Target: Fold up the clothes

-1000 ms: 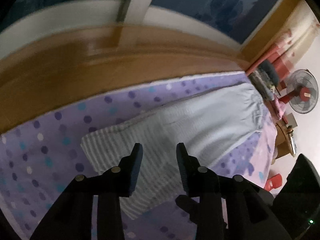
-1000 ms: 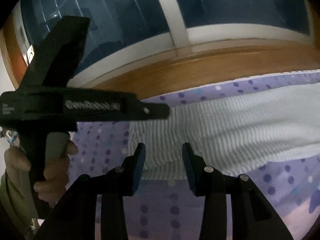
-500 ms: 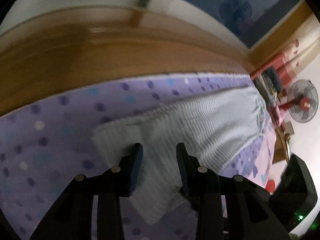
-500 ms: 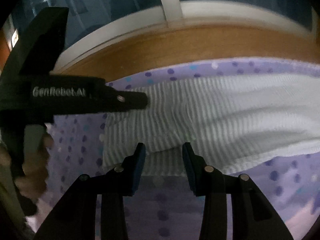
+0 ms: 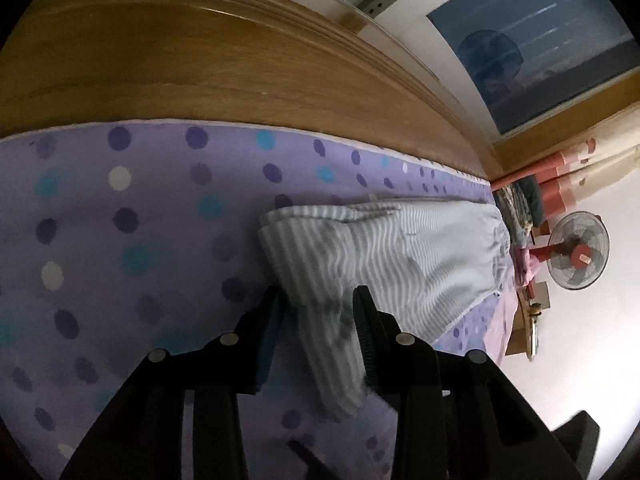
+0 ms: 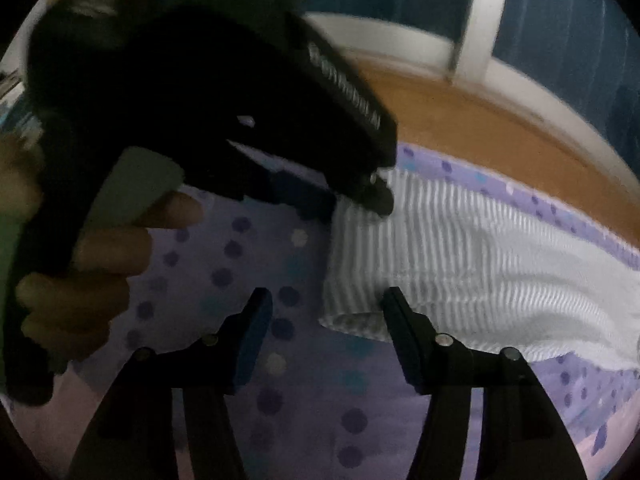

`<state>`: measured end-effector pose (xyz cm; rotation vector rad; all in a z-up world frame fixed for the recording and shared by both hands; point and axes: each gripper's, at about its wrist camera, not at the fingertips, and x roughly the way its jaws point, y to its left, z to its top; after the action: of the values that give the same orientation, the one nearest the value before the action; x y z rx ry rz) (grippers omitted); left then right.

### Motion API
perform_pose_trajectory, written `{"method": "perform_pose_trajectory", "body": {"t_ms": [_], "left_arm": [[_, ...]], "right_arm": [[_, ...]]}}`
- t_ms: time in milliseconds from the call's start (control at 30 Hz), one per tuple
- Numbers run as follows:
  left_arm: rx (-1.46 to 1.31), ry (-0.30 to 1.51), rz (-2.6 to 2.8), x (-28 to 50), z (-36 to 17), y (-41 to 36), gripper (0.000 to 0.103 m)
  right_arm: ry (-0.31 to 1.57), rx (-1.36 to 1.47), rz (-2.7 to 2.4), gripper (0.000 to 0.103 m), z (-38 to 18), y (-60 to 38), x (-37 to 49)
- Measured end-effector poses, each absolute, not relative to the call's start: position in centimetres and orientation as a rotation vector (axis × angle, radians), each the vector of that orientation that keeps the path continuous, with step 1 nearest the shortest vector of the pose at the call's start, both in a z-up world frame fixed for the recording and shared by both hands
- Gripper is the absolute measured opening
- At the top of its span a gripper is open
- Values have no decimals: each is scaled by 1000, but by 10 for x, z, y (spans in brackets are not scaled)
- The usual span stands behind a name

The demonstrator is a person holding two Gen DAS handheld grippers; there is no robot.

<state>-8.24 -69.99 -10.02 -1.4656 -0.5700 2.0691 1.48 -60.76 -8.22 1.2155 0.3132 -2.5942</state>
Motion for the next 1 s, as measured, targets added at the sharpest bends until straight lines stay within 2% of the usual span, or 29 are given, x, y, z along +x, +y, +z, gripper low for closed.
{"method": "perform_pose_trajectory", "body": {"t_ms": [33,67,133,233,300,433,1000], "left_arm": [[-1460,-560,2073,-82,-100,-698,35],[-1455,-548,2079,-82,-99,-696,35],[-1448,-504,2105,-81,-97,-691,35],[-1453,-441,2157,-78,-94,-686,25],[-1458,-435,2172,-76,-91,-684,22],[-1439,-404,2218,-72,-77,-679,17],[-1323,-194,2364,-62,-1,-591,17]], "right_arm": [[296,1209,-2613,44,-86,-605,12],[305,1219,-2632,32,-86,-604,11],[300,1237,-2649,26,-85,-600,8],[253,1248,-2651,18,-84,-595,6],[199,1244,-2649,13,-80,-589,6],[80,1213,-2634,10,-72,-575,8],[-486,1032,-2533,9,-22,-452,5]]}}
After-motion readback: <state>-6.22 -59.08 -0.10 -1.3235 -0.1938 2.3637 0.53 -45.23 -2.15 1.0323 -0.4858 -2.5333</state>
